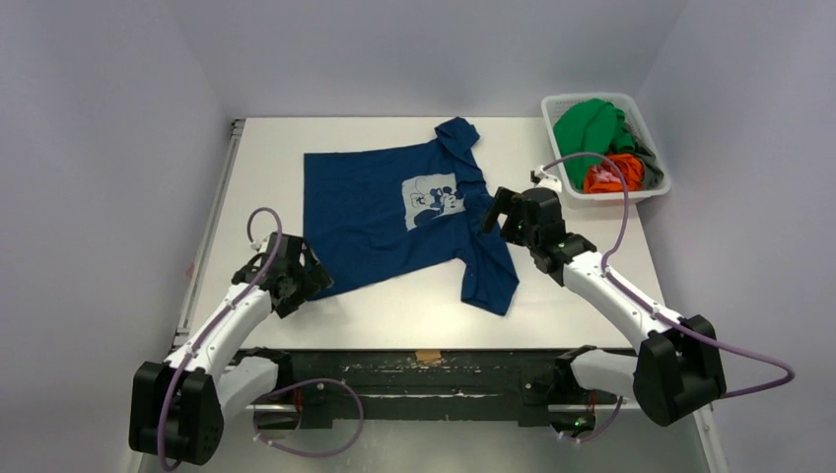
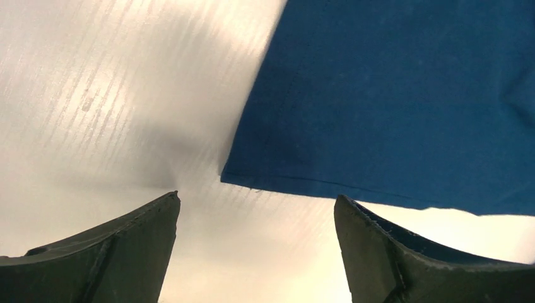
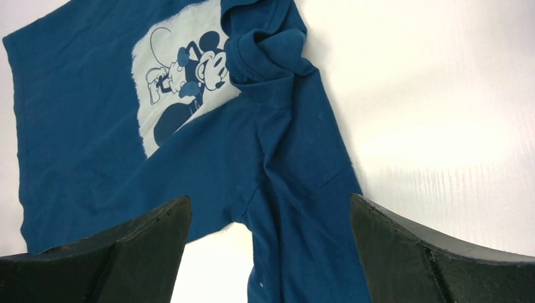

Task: Fold and stack the t-shirts
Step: Flatten out the tshirt

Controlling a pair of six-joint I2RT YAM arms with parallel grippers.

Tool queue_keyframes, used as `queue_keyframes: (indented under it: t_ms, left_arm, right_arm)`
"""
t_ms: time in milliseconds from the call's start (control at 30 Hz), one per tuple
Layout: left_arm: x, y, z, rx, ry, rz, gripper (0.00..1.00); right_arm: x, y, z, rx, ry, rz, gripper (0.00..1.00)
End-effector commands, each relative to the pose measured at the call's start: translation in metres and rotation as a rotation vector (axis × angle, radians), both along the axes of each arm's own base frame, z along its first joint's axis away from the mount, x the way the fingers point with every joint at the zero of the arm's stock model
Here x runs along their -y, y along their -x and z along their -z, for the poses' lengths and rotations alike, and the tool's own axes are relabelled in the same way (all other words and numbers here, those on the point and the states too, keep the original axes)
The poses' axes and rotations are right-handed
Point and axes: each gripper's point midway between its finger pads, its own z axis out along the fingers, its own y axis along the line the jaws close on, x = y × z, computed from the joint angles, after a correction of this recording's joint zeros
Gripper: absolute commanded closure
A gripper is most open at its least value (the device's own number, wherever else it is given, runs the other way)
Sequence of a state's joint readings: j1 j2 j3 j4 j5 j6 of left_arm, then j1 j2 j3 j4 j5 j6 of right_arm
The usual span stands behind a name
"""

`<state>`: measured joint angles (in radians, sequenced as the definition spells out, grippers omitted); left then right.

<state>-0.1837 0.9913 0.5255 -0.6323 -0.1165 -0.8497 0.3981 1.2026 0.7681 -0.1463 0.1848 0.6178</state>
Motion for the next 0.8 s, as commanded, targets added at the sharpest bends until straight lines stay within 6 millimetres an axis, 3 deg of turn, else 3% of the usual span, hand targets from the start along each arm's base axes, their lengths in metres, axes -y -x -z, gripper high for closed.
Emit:
queue_keyframes:
  t_ms: [0, 167, 400, 467, 500, 767]
  left_arm:
    - [-0.005, -0.009, 0.003, -0.031, -0.020, -0.066, 0.15]
    - [0.011, -0.025, 0.010, -0.072, 0.025, -0.016, 0.34]
    - [0.026, -0.022, 0.020, -0.107, -0.004, 0.030, 0.70]
    - [0.027, -0.023, 0.019, -0.103, -0.027, 0.035, 0.86]
    - [0.028, -0.024, 0.018, -0.102, -0.031, 0.037, 0.99]
    - [0.025, -0.031, -0.002, 0.007, -0.040, 0.047, 1.00]
  right_arm:
    - [0.003, -0.002, -0.009, 0.028, -0.009, 0.025, 0.06]
    - [0.003, -0.005, -0.010, 0.024, 0.007, 0.022, 0.07]
    - [0.010, -0.005, -0.006, 0.013, 0.036, 0.051, 0.07]
    - [0.012, -0.003, -0.003, 0.005, 0.042, 0.061, 0.07]
    - [0.014, -0.003, -0.002, 0.002, 0.044, 0.067, 0.07]
    - [0.027, 0.007, 0.004, -0.071, 0.073, 0.141, 0.07]
